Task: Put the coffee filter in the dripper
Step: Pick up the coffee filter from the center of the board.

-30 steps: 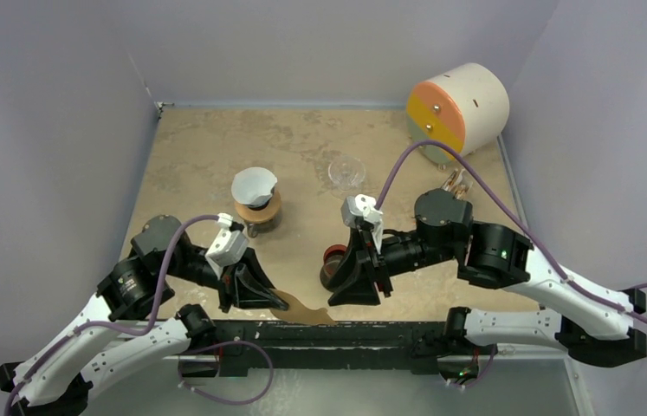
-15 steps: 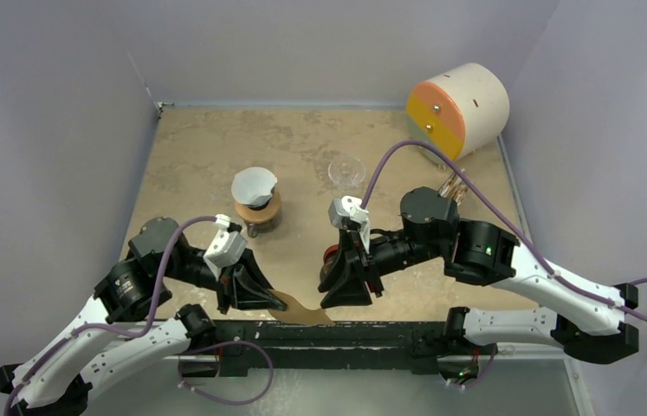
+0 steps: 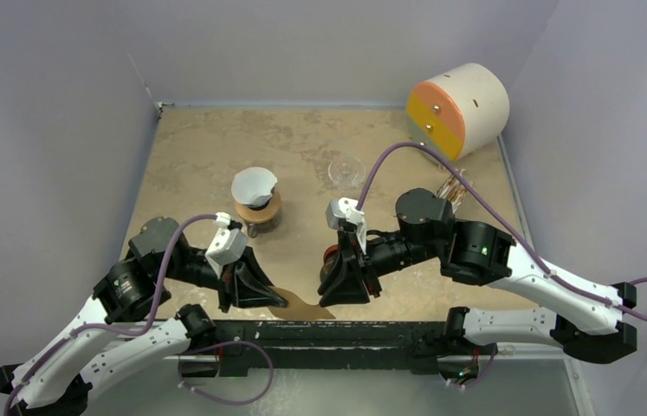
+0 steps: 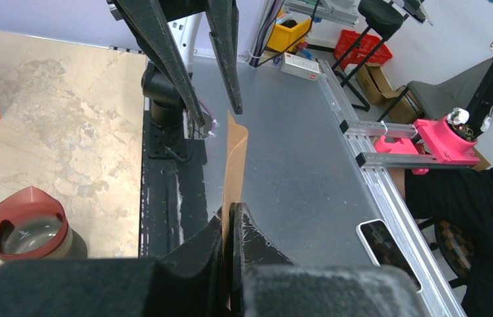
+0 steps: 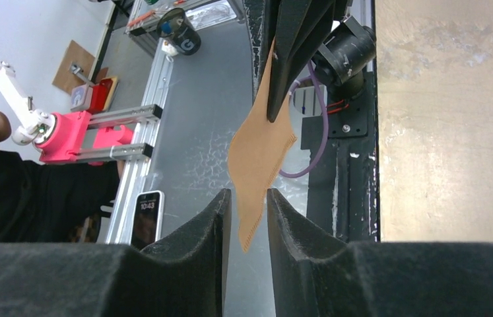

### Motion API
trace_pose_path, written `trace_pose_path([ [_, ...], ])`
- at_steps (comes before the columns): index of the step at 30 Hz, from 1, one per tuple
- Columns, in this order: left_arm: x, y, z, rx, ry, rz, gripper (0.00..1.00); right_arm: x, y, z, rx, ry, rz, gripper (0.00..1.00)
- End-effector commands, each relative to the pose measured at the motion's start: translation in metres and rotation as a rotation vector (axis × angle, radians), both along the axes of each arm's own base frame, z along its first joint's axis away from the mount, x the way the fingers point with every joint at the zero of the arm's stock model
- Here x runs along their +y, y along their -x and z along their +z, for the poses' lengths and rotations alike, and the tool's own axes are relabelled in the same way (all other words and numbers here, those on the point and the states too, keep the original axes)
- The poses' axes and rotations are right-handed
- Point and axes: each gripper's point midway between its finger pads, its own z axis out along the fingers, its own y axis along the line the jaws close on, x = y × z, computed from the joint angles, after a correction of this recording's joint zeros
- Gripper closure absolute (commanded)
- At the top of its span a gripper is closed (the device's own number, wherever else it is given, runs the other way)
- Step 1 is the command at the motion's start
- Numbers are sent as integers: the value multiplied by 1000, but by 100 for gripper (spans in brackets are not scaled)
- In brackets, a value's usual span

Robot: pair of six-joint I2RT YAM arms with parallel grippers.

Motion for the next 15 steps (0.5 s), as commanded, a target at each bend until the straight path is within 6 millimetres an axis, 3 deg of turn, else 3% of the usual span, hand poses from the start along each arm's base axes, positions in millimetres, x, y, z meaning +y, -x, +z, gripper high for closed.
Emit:
trace_pose_path([
  [1,4,4,22,-48,58,-9,100,-2,0,-5,-16,10,2,73],
  [15,4,14,27,-47,81,-82,100,-5,-1,-4,-30,-11,-12,85],
])
